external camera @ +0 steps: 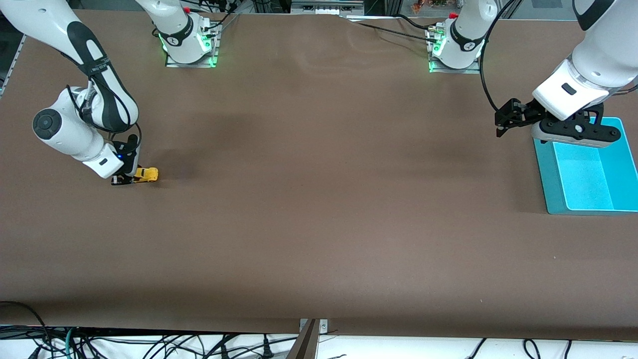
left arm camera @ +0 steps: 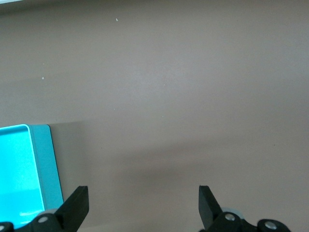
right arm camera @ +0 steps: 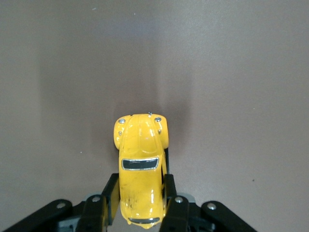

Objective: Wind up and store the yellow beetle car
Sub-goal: 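Release the car on the table and lift the right gripper away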

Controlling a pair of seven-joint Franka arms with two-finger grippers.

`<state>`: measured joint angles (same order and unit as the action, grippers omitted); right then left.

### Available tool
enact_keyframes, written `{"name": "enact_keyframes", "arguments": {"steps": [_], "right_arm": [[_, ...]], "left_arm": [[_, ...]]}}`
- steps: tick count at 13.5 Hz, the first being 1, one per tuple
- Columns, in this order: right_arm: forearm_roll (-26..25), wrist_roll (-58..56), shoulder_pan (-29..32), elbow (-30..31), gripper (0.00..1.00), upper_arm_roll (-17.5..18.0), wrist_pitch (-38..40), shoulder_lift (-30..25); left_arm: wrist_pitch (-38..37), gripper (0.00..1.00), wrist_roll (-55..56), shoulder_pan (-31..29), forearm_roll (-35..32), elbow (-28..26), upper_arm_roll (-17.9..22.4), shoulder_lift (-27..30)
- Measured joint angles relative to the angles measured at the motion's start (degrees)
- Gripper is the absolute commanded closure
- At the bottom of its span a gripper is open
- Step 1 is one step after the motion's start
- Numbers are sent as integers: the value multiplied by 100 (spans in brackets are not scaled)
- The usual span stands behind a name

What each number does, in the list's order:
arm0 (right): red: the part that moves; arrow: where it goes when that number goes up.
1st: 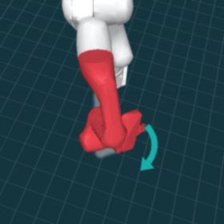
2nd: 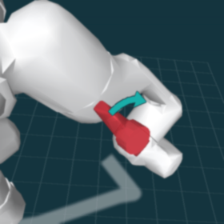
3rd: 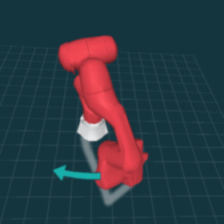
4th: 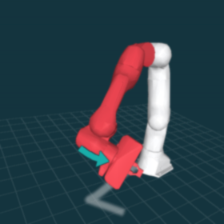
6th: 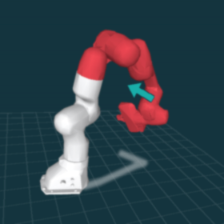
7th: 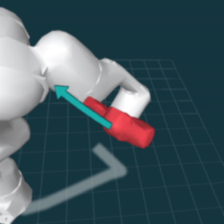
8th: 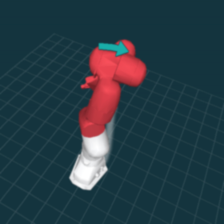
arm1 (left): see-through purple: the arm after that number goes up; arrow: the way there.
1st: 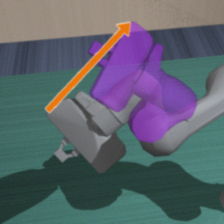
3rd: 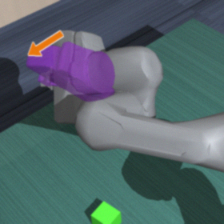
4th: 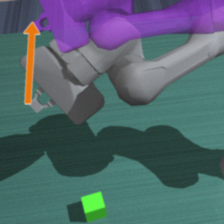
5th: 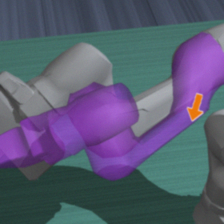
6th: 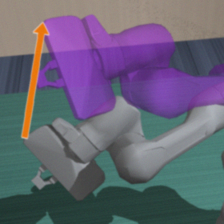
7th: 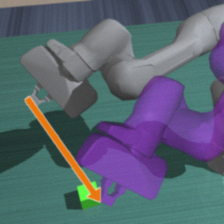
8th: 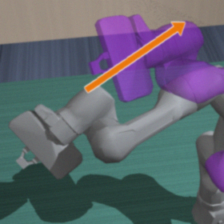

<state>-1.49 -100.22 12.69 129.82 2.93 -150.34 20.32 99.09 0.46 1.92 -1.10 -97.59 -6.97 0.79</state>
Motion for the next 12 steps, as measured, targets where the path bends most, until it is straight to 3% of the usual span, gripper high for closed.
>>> {"name": "enact_keyframes", "arguments": {"steps": [1,2,6,12], "right_arm": [[8,3,0,0,57,0,1,0],[28,6,0,-1,1,0,4,0],[144,235,-1,-106,0,131,220,45],[146,676,-27,-1415,0,739,2040,-243]], "left_arm": [[0,0,0,0,0,0,0,0],[0,0,0,0,0,0,0,0],[0,0,0,0,0,0,0,0],[0,0,0,0,0,1,0,-1]]}}
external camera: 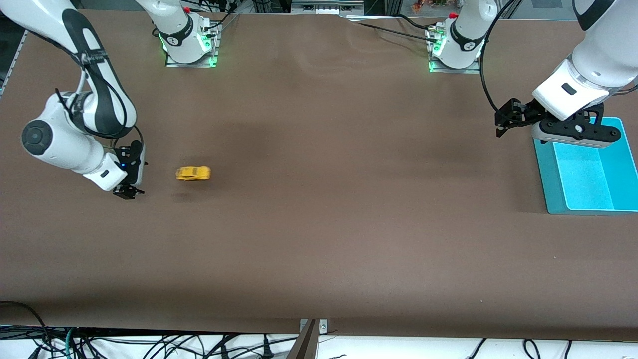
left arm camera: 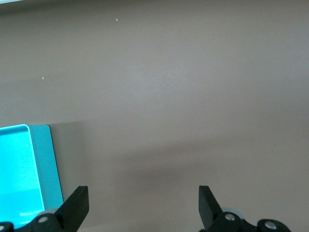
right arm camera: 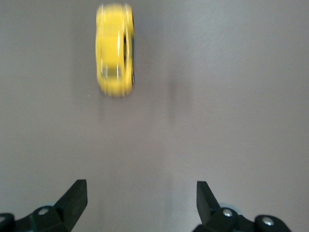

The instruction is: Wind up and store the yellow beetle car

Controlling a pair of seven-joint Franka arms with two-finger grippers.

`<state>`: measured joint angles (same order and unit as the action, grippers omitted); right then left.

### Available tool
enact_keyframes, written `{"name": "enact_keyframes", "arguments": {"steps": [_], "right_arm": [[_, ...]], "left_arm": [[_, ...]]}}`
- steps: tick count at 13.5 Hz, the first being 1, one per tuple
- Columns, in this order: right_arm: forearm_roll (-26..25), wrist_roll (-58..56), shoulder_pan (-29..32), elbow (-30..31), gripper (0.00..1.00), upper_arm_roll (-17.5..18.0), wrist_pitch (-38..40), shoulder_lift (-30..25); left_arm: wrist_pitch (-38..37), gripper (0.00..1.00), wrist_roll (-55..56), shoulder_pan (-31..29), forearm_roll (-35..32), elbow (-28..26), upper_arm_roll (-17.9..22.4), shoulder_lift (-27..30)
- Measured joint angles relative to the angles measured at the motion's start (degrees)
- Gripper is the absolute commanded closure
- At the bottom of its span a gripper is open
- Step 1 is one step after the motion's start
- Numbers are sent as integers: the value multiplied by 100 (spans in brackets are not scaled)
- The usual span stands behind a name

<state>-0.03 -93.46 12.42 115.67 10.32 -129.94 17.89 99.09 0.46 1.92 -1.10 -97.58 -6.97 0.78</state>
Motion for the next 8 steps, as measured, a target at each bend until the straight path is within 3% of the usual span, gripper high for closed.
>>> {"name": "enact_keyframes", "arguments": {"steps": [3,8], "right_arm": [[8,624,8,-354,0,6,383,-450],[22,2694,4,-460,0,84,1345,-1729]], "left_arm": [[0,0,0,0,0,2,1,-1],[-3,0,0,-4,0,4,11,-2]]}}
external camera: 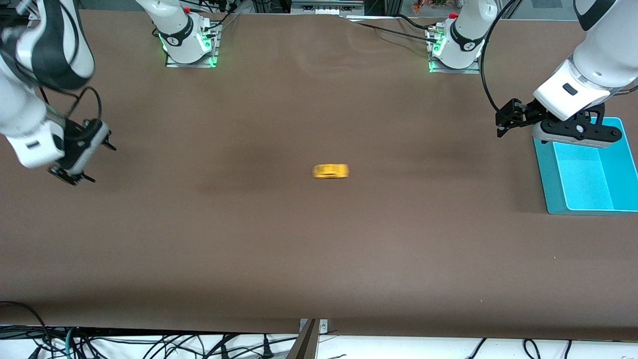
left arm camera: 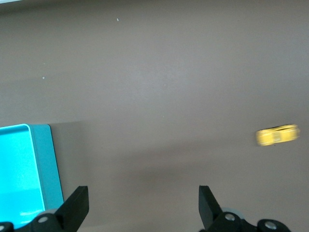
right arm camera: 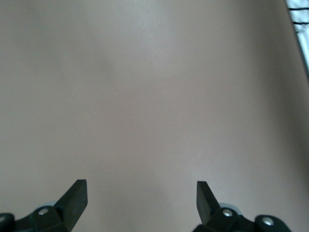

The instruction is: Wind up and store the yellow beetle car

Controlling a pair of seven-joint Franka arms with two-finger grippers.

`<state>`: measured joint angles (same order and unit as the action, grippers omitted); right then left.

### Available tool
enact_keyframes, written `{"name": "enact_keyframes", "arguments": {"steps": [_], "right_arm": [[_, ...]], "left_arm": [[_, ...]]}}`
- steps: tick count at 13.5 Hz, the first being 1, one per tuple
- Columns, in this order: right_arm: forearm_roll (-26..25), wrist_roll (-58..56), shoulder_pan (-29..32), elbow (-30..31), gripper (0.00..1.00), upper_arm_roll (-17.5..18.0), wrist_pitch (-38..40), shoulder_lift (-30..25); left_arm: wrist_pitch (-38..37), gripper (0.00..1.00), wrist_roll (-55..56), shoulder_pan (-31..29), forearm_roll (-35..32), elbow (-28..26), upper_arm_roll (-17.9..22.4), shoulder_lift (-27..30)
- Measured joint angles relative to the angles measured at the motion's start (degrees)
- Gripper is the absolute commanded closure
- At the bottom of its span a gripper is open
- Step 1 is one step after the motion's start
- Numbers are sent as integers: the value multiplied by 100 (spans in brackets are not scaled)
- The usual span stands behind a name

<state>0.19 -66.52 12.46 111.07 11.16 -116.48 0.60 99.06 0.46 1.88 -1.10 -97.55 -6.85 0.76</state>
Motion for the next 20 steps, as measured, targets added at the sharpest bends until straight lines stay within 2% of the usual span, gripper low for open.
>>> {"name": "enact_keyframes", "arguments": {"steps": [3,9,14,20], "right_arm": [[8,1553,-7,-63,0,76,485,-448],[123,4614,-131,-287,0,94,1278,-714],[493,5729,-142,-479,0,92,1771,-843],[480,5914,-142,-524,0,87,1874,-884]], "left_arm": [[-1,0,0,0,0,0,1,0],[-4,0,0,-3,0,0,2,0],[-30,0,0,-6,0,0,3,-5],[-521,0,-7,-98,0,-1,94,-259]]}}
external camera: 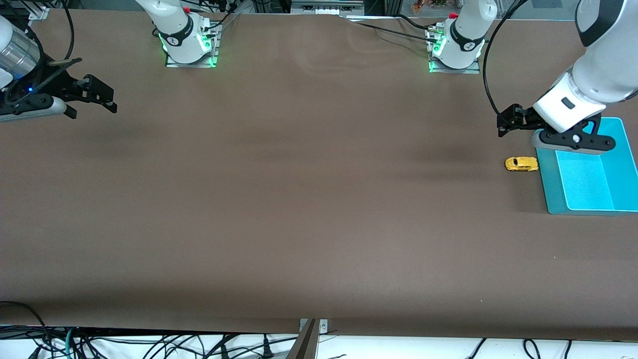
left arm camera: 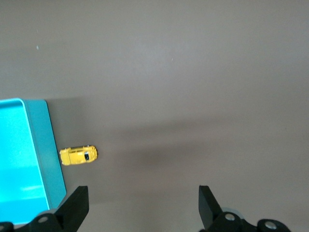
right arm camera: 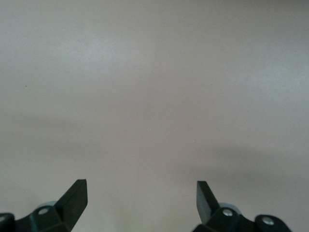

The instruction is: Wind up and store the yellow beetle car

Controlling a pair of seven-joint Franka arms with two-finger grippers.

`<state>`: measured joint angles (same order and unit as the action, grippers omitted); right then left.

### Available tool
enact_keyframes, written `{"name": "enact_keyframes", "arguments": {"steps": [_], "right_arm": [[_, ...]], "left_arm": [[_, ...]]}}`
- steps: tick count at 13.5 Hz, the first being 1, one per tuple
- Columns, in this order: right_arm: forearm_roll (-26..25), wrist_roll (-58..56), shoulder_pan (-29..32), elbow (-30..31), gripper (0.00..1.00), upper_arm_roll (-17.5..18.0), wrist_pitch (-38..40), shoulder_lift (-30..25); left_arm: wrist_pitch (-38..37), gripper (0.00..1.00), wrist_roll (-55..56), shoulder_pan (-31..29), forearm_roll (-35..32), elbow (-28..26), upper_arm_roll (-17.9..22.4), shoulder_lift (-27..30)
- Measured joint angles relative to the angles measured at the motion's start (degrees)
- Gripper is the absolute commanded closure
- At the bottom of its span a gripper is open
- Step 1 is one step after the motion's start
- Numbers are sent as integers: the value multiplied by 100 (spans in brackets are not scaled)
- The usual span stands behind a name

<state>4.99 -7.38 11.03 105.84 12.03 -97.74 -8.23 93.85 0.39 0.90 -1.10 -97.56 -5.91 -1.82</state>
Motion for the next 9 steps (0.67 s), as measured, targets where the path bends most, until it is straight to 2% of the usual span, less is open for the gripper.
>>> {"name": "enact_keyframes", "arguments": {"steps": [3,9], "right_arm": [[-86,1,0,-22,0,-2,3,4],[-284,6,2,-35,0,-5,13,12]], "left_arm": [[-279,0,-441,-89,0,1,0,-91],[-504,0,-2471,-694,-60,-4,23,-390]]}}
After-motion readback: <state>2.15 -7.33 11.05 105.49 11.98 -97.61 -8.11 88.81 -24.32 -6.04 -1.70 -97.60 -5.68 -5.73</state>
